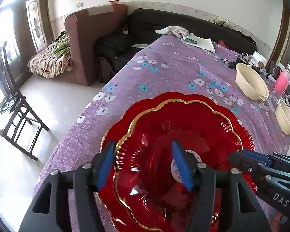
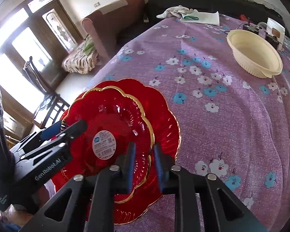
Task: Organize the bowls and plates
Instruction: 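Lower the small red plate onto the large red plate held by the left gripper, then set the stacked red plates on the table and open both grippers, then move the left gripper to the white paper plate and grasp its rim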
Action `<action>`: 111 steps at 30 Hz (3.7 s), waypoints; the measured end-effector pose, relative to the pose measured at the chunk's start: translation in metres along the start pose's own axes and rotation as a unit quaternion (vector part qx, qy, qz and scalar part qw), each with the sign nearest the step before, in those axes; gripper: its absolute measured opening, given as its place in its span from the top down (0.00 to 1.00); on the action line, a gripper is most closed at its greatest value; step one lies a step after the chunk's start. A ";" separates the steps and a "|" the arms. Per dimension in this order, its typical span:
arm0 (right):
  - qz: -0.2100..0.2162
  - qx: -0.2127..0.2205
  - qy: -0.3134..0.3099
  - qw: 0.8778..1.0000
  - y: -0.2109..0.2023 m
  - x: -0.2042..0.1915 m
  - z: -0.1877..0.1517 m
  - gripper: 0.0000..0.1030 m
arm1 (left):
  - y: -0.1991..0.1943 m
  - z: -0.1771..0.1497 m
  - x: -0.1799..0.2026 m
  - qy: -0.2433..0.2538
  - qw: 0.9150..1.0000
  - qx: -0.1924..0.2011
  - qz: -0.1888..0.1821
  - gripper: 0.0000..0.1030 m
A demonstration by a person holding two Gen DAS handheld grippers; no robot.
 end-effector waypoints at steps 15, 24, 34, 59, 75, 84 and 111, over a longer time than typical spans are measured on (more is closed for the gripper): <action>0.039 0.011 0.022 0.999 -0.006 -0.003 0.009 0.52 | 0.012 0.001 0.012 0.021 1.000 -0.017 0.000 0.17; 0.045 0.037 0.028 0.998 -0.020 0.004 0.013 0.42 | 0.012 0.000 0.015 0.031 0.999 -0.014 0.000 0.16; -0.017 0.150 -0.009 0.989 -0.073 0.010 0.024 0.32 | 0.004 0.001 0.017 0.027 1.000 -0.001 -0.014 0.16; -0.281 0.329 0.059 0.900 -0.165 0.107 -0.021 0.01 | -0.033 -0.004 0.087 0.103 0.990 0.067 -0.067 0.15; -0.233 0.304 0.060 0.922 -0.164 0.135 -0.065 0.01 | -0.028 -0.026 0.148 0.179 0.980 0.051 -0.066 0.15; -0.176 0.357 0.139 0.907 -0.216 0.195 -0.095 0.01 | -0.030 -0.050 0.195 0.231 0.967 0.030 -0.104 0.15; -0.059 0.226 0.345 0.909 -0.183 0.322 -0.158 0.70 | 0.057 -0.064 0.370 0.237 0.913 -0.160 -0.291 0.57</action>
Point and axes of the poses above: each gripper's, at about its wrist camera, not at the fingertips, and y roughly the way its jaws point, x to its right, z to its top, the point moved 7 cm from there along y, roughly the way its jaws point, and after that the axes turned 8 degrees about -z, right-handed, at the moved point
